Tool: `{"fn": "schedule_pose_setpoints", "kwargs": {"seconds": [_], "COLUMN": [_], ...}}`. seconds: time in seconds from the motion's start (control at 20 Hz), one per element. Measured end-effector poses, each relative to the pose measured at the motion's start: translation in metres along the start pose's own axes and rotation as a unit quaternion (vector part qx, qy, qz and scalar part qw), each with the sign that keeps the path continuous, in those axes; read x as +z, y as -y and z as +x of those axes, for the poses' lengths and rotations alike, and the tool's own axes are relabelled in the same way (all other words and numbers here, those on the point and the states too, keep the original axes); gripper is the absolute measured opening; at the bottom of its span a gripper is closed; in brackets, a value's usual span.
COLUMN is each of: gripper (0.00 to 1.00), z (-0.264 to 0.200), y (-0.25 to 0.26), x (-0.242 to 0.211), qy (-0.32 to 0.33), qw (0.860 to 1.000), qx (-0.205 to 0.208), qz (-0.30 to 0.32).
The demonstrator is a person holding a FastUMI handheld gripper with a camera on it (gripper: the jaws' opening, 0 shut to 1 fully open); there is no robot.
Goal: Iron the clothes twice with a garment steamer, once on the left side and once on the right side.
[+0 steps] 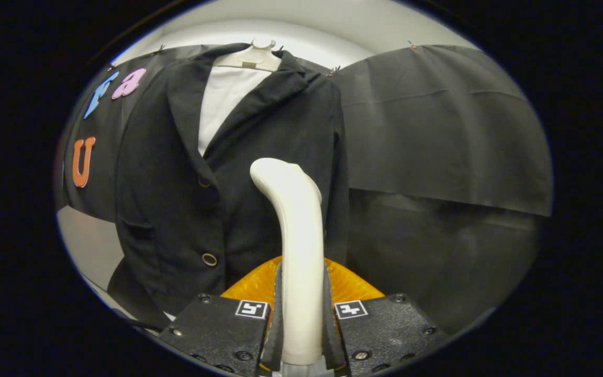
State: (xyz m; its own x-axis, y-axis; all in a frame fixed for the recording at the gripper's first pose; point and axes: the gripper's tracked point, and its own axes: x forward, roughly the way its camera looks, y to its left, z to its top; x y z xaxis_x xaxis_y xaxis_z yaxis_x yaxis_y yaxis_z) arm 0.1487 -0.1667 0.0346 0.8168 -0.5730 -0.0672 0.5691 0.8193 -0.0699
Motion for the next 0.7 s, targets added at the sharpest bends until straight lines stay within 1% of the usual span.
{"fn": "schedule_pose_setpoints", "kwargs": {"seconds": [0.2,0.35,0.5,0.7], "gripper": [0.33,0.34,0.33,0.34], "z": [-0.002,-0.001,-0.005,-0.012], "y": [-0.008,-0.013,-0.013,-0.009], "x": [-0.025,-0.052,-0.068,-0.093], "qy": [-0.020,-0.042,-0.054,-0.074], "qw": [1.000,0.999,0.997,0.996], "qx": [0.010,0.016,0.016,0.016], "qz": [-0.005,-0.027,-0.044,-0.047]}}
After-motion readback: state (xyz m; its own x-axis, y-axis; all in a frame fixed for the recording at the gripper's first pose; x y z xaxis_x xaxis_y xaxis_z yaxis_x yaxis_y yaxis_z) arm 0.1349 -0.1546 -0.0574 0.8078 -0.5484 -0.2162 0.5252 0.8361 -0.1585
